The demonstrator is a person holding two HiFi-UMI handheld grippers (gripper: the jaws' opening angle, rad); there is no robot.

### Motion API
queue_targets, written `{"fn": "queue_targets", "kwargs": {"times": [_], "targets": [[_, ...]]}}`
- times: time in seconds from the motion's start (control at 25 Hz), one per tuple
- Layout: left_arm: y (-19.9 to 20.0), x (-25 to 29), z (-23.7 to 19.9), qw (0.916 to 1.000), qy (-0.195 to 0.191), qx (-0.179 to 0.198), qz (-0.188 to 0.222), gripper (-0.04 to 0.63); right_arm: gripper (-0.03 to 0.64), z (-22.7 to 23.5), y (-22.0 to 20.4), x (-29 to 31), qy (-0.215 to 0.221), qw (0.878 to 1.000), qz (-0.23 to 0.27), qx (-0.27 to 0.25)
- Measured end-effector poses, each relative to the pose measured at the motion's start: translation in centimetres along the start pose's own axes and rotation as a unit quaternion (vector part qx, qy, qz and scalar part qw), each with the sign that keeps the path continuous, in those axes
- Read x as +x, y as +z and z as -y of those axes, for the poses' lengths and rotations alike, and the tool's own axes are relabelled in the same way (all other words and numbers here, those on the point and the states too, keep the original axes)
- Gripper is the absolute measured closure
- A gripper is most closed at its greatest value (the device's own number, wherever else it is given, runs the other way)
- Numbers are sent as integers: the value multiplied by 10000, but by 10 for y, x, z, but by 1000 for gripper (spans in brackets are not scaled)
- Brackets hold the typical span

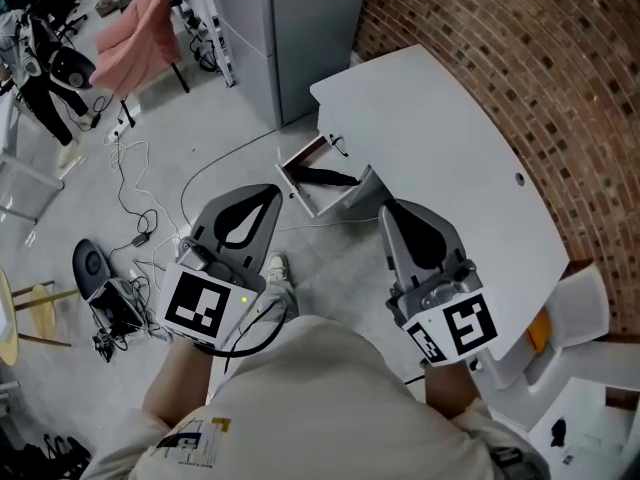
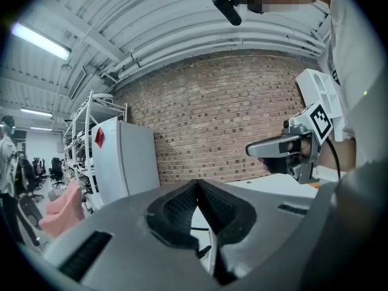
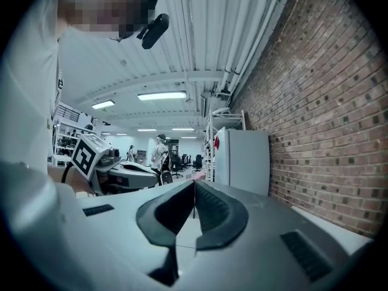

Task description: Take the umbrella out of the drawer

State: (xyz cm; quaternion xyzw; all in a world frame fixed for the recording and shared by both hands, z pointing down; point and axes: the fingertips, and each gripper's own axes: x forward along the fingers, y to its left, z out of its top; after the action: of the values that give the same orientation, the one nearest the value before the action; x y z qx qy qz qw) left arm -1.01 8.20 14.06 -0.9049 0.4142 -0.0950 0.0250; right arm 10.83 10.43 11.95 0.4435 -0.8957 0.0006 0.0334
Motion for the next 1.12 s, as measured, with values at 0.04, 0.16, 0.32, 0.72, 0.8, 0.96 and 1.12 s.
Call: {"fn": "queue_targets", "kwargs": {"times": [0.04, 0.16, 0.32, 0.72, 0.8, 0.96, 1.12], "targets": [[-1, 5, -9, 10000, -28, -5, -15, 586, 609, 2, 0, 10, -11, 10000, -22, 11], [-2, 19, -36, 9999, -135, -17, -38, 586, 609, 7, 2, 41, -62, 9999, -95, -7], [-6, 35, -73, 9995, -317, -36, -24, 587, 609, 14, 4, 83, -199, 9996, -184, -57], [-23, 75, -142, 9970, -767, -80, -14, 586, 609, 23, -5, 166, -165, 9973, -597, -403], [-26, 80, -153, 9964, -841, -54, -17, 587, 609, 23, -7, 177, -164, 9965, -680, -446], [-33, 91, -167, 9958, -918, -60, -36, 588, 609, 34, -11, 192, -387, 9961, -695, -382], [-40, 104, -169, 9952, -962, -153, -94, 586, 607, 41, -21, 198, -311, 9945, -896, -434]]}}
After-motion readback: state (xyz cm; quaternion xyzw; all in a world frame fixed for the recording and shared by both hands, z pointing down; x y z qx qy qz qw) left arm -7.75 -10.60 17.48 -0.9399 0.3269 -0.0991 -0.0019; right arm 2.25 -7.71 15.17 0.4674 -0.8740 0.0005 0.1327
